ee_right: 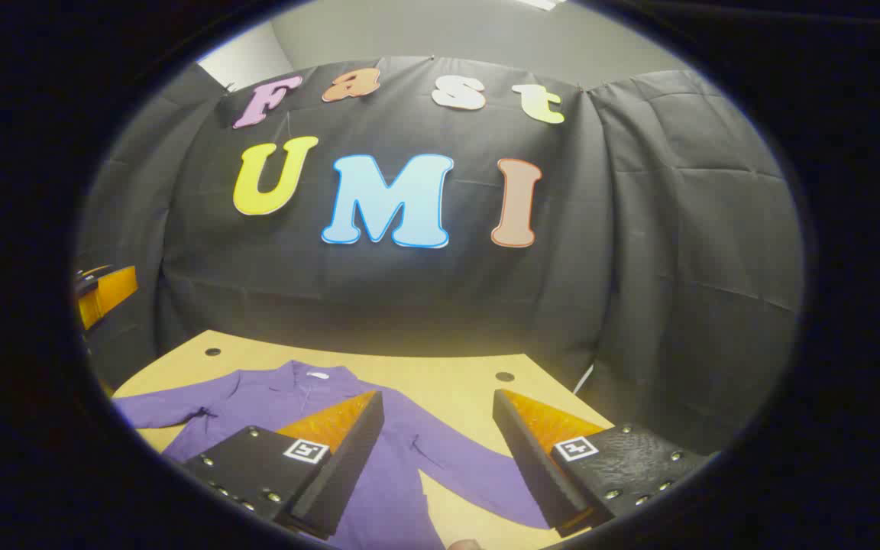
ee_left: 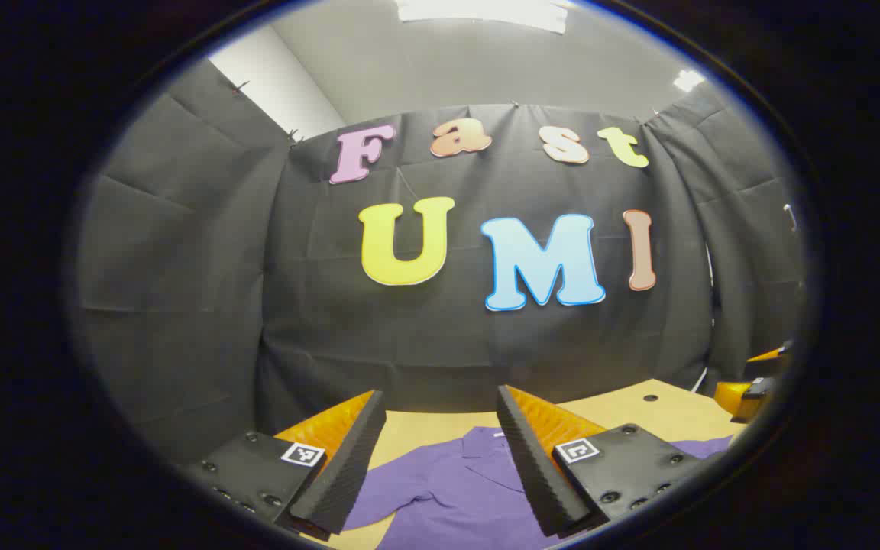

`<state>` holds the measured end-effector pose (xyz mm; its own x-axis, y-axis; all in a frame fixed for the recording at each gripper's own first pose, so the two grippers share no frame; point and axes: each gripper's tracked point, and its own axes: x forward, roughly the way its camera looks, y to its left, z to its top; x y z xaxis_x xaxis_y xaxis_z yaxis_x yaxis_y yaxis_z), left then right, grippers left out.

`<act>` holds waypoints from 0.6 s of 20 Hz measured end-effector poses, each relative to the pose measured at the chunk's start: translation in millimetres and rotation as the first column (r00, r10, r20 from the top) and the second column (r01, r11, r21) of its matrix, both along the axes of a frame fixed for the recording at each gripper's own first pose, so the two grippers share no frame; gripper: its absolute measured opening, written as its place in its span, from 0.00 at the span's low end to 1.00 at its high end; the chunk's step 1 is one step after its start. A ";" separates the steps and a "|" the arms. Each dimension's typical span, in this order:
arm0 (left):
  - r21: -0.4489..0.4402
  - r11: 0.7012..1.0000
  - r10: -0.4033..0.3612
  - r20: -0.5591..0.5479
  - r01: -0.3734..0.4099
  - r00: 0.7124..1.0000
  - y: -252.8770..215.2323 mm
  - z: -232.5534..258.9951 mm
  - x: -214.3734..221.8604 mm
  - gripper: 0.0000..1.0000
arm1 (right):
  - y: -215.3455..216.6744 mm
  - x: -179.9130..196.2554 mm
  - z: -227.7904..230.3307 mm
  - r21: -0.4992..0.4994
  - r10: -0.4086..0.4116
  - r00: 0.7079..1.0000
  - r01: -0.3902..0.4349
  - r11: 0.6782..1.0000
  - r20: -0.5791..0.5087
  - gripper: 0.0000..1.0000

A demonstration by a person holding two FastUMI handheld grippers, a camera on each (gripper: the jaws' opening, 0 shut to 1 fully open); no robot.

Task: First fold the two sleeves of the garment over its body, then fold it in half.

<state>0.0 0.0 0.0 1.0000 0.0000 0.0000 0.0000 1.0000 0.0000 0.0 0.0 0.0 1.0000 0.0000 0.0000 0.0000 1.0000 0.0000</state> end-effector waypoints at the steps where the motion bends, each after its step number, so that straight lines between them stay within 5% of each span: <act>1: 0.000 1.000 0.000 0.000 0.000 1.000 -0.1 0.0 -0.1 0.94 | -1.3 0.0 -0.6 -0.002 -0.003 1.000 0.003 1.000 -0.001 0.92; 12: 0.012 1.000 -0.013 -0.018 0.013 1.000 -8.2 -9.0 7.9 0.94 | -11.7 6.3 -17.5 0.016 -0.028 0.999 0.029 0.999 -0.042 0.92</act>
